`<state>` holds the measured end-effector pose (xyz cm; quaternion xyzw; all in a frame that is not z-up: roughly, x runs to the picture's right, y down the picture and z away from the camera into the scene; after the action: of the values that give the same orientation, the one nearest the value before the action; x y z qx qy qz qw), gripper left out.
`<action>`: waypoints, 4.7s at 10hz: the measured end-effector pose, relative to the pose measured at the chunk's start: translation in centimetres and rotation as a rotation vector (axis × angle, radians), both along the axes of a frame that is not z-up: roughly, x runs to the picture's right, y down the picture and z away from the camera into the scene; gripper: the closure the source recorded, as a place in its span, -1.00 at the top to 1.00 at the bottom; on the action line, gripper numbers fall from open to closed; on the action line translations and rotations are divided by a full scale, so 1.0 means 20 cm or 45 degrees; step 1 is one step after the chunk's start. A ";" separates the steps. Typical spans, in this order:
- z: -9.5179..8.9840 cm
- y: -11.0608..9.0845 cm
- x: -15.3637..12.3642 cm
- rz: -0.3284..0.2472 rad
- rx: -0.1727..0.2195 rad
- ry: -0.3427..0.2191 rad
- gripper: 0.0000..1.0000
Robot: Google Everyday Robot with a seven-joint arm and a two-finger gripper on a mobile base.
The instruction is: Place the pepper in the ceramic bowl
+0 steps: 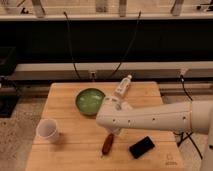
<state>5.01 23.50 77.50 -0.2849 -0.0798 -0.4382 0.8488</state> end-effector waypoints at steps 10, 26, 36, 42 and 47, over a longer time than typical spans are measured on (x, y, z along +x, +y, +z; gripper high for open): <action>0.05 0.04 -0.02 0.000 -0.007 -0.040 0.60; 0.04 0.02 -0.02 -0.010 0.000 -0.090 0.60; 0.07 0.08 -0.03 -0.051 -0.006 -0.137 0.54; 0.06 0.02 -0.04 -0.051 0.011 -0.147 0.07; 0.06 -0.02 -0.05 -0.044 0.026 -0.157 -0.45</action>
<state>3.93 23.12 78.62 -0.2501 -0.1226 -0.4703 0.8374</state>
